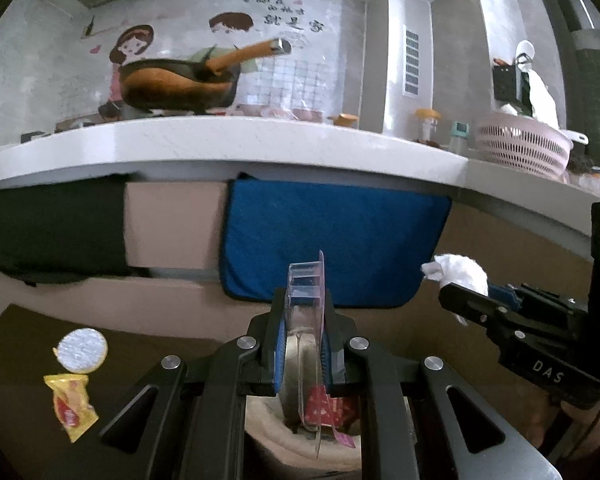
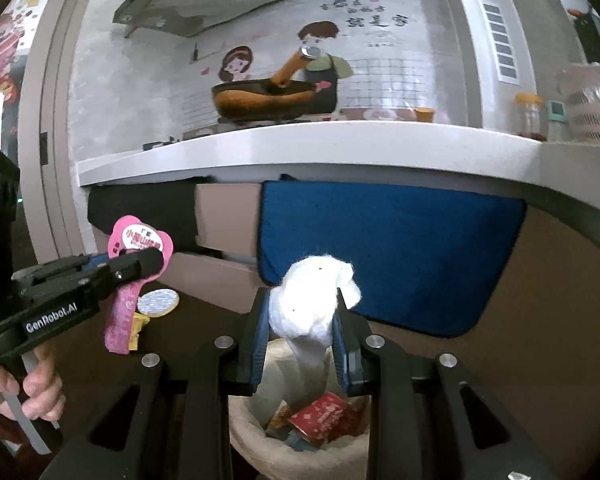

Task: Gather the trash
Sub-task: 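Carry the candy stick and tissue over the bin with both grippers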

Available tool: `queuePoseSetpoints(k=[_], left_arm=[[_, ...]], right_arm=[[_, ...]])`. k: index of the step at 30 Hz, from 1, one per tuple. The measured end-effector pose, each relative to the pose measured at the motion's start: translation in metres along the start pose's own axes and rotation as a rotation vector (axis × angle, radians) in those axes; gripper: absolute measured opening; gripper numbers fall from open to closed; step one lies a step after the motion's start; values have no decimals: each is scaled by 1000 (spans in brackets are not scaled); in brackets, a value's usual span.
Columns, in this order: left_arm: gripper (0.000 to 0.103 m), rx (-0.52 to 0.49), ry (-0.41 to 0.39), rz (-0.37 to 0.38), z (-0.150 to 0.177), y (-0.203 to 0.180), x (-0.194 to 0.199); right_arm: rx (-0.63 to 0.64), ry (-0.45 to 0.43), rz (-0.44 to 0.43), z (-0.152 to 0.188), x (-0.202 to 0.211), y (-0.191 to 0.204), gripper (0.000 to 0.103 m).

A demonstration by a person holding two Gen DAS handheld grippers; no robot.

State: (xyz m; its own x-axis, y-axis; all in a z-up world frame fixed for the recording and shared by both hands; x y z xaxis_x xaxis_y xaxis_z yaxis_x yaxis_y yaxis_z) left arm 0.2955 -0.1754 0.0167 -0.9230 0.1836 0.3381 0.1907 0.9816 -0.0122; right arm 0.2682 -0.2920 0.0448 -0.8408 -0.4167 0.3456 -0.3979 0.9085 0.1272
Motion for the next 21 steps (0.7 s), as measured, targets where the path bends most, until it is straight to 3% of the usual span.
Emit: queuePoseSetpoints(k=[21], left_arm=[[14, -32, 188, -17, 77, -15, -80]], right_arm=[[-143, 98, -20, 64, -55, -54, 25]])
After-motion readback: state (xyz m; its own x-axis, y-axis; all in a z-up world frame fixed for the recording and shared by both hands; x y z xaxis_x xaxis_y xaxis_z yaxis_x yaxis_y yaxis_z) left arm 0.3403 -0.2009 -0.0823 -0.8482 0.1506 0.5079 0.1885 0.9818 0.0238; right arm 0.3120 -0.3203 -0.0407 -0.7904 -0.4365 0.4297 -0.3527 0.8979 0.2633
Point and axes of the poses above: each gripper's, at about its wrist camera, not at the fingertips, and x roughly against the way its jaws point, y to its left, z to its underside, the point moved 10 cm from there along -x, roughly the way its jaws point, and after that the axes turned 14 degrees about -z, right-handed, at the moved point
